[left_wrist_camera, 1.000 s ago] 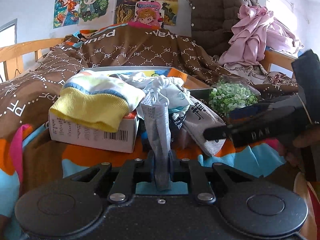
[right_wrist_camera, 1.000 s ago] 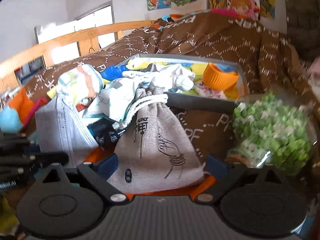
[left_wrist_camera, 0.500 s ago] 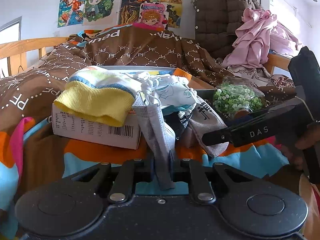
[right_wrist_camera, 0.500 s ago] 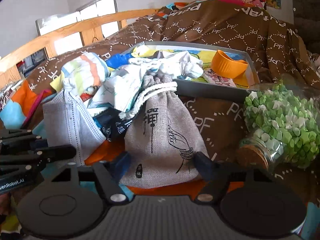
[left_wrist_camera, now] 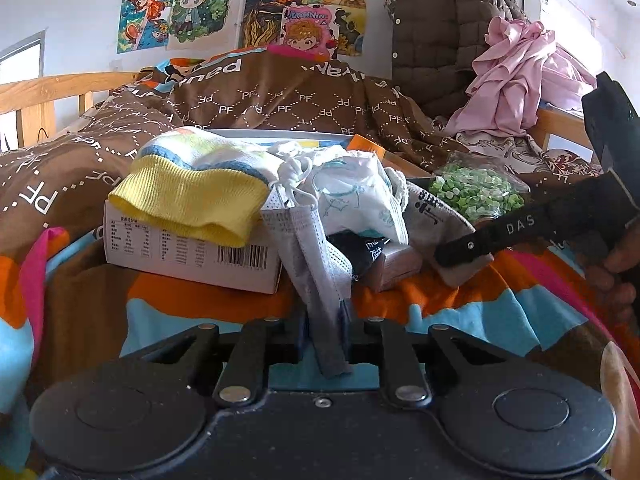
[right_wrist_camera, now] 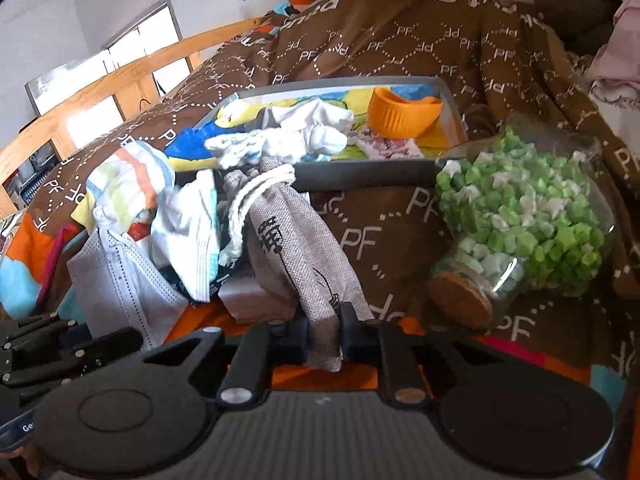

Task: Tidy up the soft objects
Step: 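Lift and carry the mask in the left tool and pouch in the right tool over the tray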

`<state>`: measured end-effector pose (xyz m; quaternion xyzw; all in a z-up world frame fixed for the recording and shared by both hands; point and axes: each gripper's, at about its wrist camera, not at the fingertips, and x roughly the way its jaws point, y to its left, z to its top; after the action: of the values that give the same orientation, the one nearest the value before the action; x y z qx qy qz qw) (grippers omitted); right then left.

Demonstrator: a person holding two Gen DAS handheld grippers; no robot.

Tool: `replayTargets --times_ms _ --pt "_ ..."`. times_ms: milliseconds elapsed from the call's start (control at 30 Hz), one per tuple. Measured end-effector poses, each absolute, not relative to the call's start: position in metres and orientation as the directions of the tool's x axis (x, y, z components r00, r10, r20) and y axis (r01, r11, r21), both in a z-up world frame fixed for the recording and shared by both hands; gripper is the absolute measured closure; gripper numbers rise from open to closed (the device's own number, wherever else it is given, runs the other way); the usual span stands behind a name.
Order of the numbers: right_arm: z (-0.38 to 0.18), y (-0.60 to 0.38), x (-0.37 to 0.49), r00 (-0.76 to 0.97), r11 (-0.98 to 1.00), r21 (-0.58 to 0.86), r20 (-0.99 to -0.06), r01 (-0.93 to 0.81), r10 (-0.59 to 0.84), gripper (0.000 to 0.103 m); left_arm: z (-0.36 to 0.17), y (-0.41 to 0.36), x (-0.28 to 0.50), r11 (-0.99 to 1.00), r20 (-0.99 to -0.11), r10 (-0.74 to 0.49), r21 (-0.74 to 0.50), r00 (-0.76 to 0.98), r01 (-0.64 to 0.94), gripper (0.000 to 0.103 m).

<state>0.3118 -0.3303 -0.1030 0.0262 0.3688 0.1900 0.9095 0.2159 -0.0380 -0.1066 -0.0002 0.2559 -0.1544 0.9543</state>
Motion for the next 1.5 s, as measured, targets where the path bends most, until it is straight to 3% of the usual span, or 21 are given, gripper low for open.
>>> replayTargets --times_ms 367,667,933,1200,1500 --pt "-0.081 -0.349 0.288 0.751 0.935 0.209 -0.557 -0.286 0.354 0.088 -0.091 -0.05 0.205 0.952 -0.503 -0.299 -0.102 0.811 0.288 0.091" --pt "-0.067 -0.346 0.273 0.845 0.936 0.174 -0.403 -0.307 0.352 0.088 -0.067 -0.063 0.173 0.951 -0.451 -0.309 -0.168 0.837 0.26 0.091" --pt "-0.062 -0.347 0.274 0.878 0.939 0.183 -0.338 -0.292 0.339 0.088 -0.039 -0.065 0.166 0.944 -0.412 -0.328 -0.185 0.85 0.275 0.091" --pt "-0.064 -0.345 0.304 0.904 0.937 0.252 -0.293 -0.241 0.311 0.088 -0.004 -0.06 0.206 0.949 -0.353 -0.313 -0.143 0.882 0.28 0.091" --pt "-0.074 -0.33 0.376 0.916 0.939 0.275 -0.283 -0.207 0.285 0.088 0.018 -0.054 0.301 0.962 -0.321 -0.256 -0.181 0.912 0.206 0.091"
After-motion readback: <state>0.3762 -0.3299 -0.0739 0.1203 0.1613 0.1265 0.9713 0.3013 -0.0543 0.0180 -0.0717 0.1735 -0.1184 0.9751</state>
